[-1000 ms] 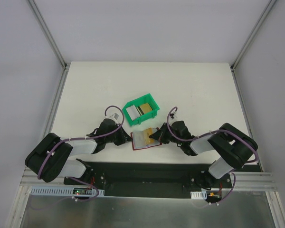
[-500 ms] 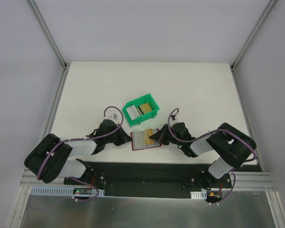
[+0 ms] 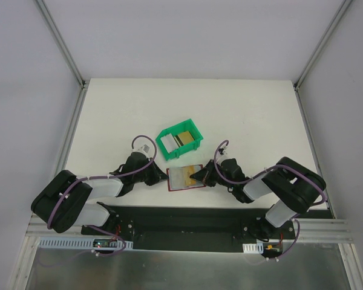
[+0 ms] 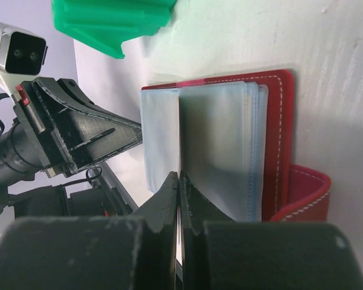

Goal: Put the credit cards into the card holder
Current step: Insert the credit card into the card holder.

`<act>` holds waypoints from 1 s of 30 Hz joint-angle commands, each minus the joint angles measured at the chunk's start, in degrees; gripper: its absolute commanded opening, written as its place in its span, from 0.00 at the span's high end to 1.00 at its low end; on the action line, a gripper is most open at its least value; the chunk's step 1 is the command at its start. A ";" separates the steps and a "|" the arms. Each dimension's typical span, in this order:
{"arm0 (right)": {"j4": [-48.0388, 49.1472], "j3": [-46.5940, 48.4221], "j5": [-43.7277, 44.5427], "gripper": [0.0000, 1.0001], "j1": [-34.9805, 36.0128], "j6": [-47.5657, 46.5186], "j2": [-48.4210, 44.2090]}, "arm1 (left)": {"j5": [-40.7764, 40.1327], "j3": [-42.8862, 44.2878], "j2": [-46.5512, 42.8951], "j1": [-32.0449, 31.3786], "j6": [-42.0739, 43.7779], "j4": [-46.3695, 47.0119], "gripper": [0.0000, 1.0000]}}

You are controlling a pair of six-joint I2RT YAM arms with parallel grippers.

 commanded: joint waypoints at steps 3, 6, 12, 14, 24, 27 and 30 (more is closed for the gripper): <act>2.94 -0.04 -0.67 1.00 0.82 -0.60 0.50 | -4.39 -3.10 1.86 0.01 1.54 -9.83 1.00; 3.46 -0.57 0.30 1.00 0.73 -0.95 1.46 | -4.12 -3.01 2.04 0.01 1.55 -9.74 1.00; 5.39 0.31 -0.75 1.00 -0.06 -2.18 5.41 | -3.68 -3.01 2.04 0.01 1.81 -9.39 1.00; 6.79 -0.21 -0.40 1.00 -0.84 -2.09 5.86 | -3.59 -3.10 1.86 0.01 1.81 -9.39 1.00; 7.24 -0.57 -0.83 1.00 -3.58 -4.47 5.68 | -3.51 -3.01 1.77 0.01 1.98 -9.39 1.00; 7.24 -0.04 -1.45 1.00 -3.66 -4.64 6.38 | -3.42 -2.83 2.12 0.01 2.07 -9.30 1.00; 7.15 0.57 -2.33 0.99 -3.49 -4.56 7.00 | -3.16 -2.75 2.56 0.01 2.25 -9.04 1.00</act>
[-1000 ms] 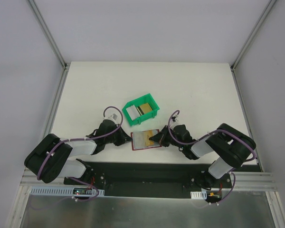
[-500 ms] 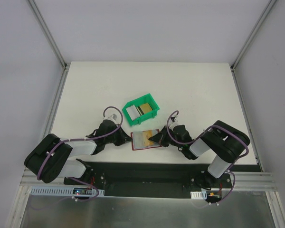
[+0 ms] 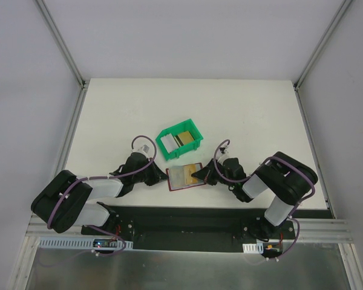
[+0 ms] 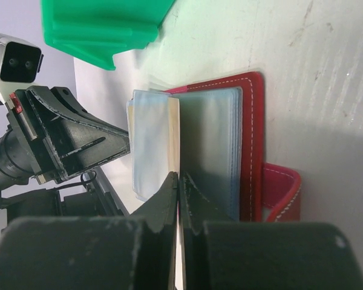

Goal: Put the credit cards into the card holder
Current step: Insert the credit card into the card holder.

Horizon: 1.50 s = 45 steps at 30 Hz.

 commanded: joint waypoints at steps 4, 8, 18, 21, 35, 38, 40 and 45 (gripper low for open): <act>0.60 2.10 -0.65 1.00 0.85 -2.79 2.33 | -2.67 -2.18 3.13 0.01 2.58 -9.10 1.00; 1.04 3.16 -0.66 1.00 1.46 -2.53 2.85 | -2.49 -2.18 3.31 0.01 2.75 -8.75 1.00; 1.13 4.39 -0.38 0.99 5.15 2.84 5.49 | -2.58 -2.62 3.13 0.01 2.23 -7.96 1.00; 0.43 4.40 -0.57 0.98 4.54 3.19 5.14 | -2.50 -2.53 3.40 0.01 2.31 -7.60 1.00; -45.51 14.49 9.26 0.61 4.18 -15.70 -15.33 | -2.76 -2.70 2.34 0.01 2.31 -7.87 1.00; -49.23 16.52 9.89 0.61 4.62 -17.20 -15.78 | -2.67 -2.62 2.43 0.01 2.58 -7.78 1.00; -49.32 17.48 9.28 0.61 4.89 -17.11 -14.73 | -2.50 -2.53 2.61 0.01 2.75 -7.78 1.00; -49.85 20.12 7.96 0.64 6.21 -17.46 -11.30 | -2.41 -2.53 2.35 0.01 2.66 -7.78 1.00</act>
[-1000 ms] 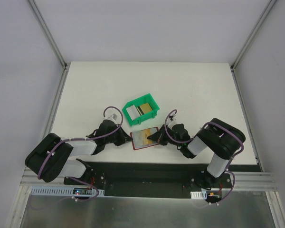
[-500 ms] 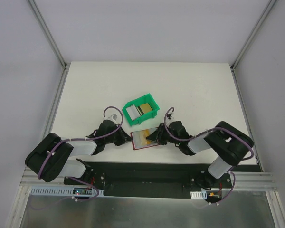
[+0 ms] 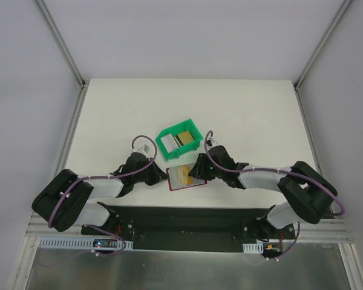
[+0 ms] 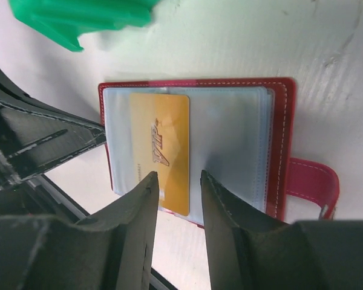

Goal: Put the credit cards into the card holder
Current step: Insert the credit card into the card holder.

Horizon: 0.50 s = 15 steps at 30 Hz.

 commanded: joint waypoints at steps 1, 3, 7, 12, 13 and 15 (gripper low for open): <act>-3.65 3.25 0.29 0.64 1.16 -2.25 2.54 | -2.80 -2.31 1.51 0.01 2.71 -9.59 1.00; -3.56 3.78 -0.33 0.64 1.42 -2.69 3.33 | -2.71 -2.31 1.25 0.01 2.71 -9.59 1.00; -3.91 5.36 -0.68 0.70 2.04 -3.57 4.39 | -2.89 -2.31 1.25 0.01 2.62 -9.59 1.00; -5.23 7.99 -1.56 0.75 3.27 -4.89 6.06 | -2.71 -2.13 1.34 0.01 2.97 -9.68 1.00; -5.23 8.35 -1.65 0.75 3.44 -5.06 6.41 | -2.63 -2.05 1.25 -0.07 2.97 -9.77 1.00; -5.23 9.23 -1.74 0.75 3.97 -5.76 6.85 | -2.54 -1.96 1.25 0.01 3.06 -9.77 1.00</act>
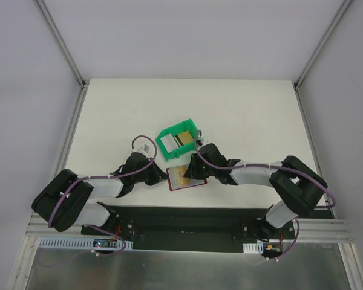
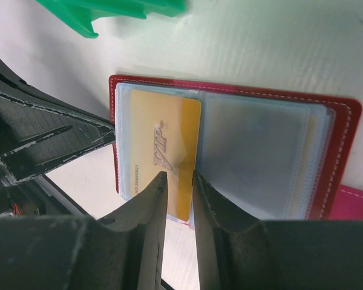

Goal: Put the credit cards into the card holder
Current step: Insert the credit card into the card holder, then close the card holder at the center of the board.

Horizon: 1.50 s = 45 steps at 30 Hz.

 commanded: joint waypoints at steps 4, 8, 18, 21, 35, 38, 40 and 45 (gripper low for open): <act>-1.40 4.38 -1.85 0.75 1.22 -2.97 2.24 | -2.63 -1.96 1.29 0.01 3.04 -9.73 1.00; 0.17 4.91 -2.90 0.75 1.75 -4.11 2.51 | -2.36 -1.70 1.21 0.01 3.21 -9.72 1.00; -1.48 5.18 -2.74 0.64 2.10 -7.36 -1.43 | -2.27 -0.90 0.24 0.01 4.88 -11.30 1.00; -8.14 5.35 1.30 0.59 2.10 -8.16 -7.92 | -2.01 -1.08 -2.74 0.01 6.37 -12.88 1.00; -29.44 5.18 16.27 0.36 1.39 -6.05 -17.10 | -0.43 4.54 -13.29 0.01 12.88 -25.54 1.00; -28.30 5.44 14.33 0.37 1.40 -5.00 -14.46 | 0.36 5.42 -13.56 0.01 13.32 -26.51 1.00; -27.77 5.79 13.53 0.38 1.40 -4.73 -12.62 | 0.80 5.86 -13.91 0.01 13.67 -26.95 1.00; -27.68 5.97 12.13 0.46 1.48 -3.16 -10.77 | 0.80 6.57 -15.58 0.01 13.94 -28.36 1.00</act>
